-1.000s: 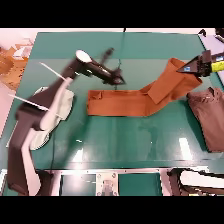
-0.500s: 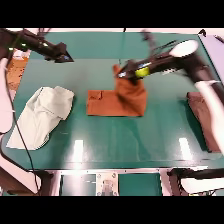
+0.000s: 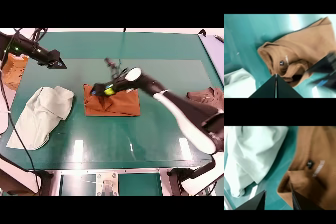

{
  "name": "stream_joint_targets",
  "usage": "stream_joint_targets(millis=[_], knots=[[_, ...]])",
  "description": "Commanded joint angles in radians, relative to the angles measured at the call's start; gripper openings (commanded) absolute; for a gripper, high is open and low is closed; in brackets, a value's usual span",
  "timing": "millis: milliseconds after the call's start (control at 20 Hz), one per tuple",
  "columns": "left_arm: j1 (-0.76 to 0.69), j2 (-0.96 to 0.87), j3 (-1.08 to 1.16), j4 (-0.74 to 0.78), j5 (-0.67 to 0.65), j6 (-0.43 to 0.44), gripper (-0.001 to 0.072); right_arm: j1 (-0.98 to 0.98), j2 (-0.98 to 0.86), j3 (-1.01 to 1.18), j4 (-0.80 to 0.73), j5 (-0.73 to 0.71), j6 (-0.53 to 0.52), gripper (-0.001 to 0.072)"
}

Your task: Fold the shirts.

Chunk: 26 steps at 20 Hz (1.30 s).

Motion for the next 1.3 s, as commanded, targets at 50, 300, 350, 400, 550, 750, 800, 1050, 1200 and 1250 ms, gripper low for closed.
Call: stream_joint_targets(millis=[50,300,350,400,550,750,800,1050,1200,1250], knots=[[0.000,0.001,-0.005,0.007,-0.007,0.010,0.0019,-0.307,0.121,-0.002,-0.034,0.299,0.005,0.0371],[0.000,0.001,-0.005,0.011,0.004,0.010,0.0018,-0.614,0.172,-0.162,-0.168,0.335,0.065,0.0556],[0.000,0.001,-0.005,0.021,0.013,0.006,0.0019,-0.639,0.169,-0.232,-0.163,0.299,0.052,0.0559],[0.000,0.001,-0.005,0.044,0.025,-0.010,0.0018,-0.645,0.161,-0.299,-0.145,0.255,0.035,0.0559],[-0.001,0.001,-0.005,0.151,0.058,-0.059,0.0018,-0.606,0.108,-0.429,-0.024,0.161,-0.060,0.0559],[-0.001,0.001,-0.005,0.269,0.075,-0.117,0.0018,-0.482,-0.017,-0.429,0.078,0.126,-0.109,0.0558],[-0.001,0.001,-0.005,0.271,0.076,-0.117,0.0019,-0.453,-0.038,-0.420,0.120,0.123,-0.128,0.0557],[-0.001,0.001,-0.005,0.270,0.072,-0.116,0.0019,-0.389,-0.022,-0.299,0.263,0.166,-0.193,0.0016],[-0.001,0.001,-0.005,0.270,0.064,-0.116,0.0019,-0.421,0.095,-0.164,0.264,0.201,-0.181,0.0015],[-0.001,0.001,-0.005,0.270,0.063,-0.116,0.0019,-0.449,0.150,-0.112,0.262,0.214,-0.177,0.0015]])
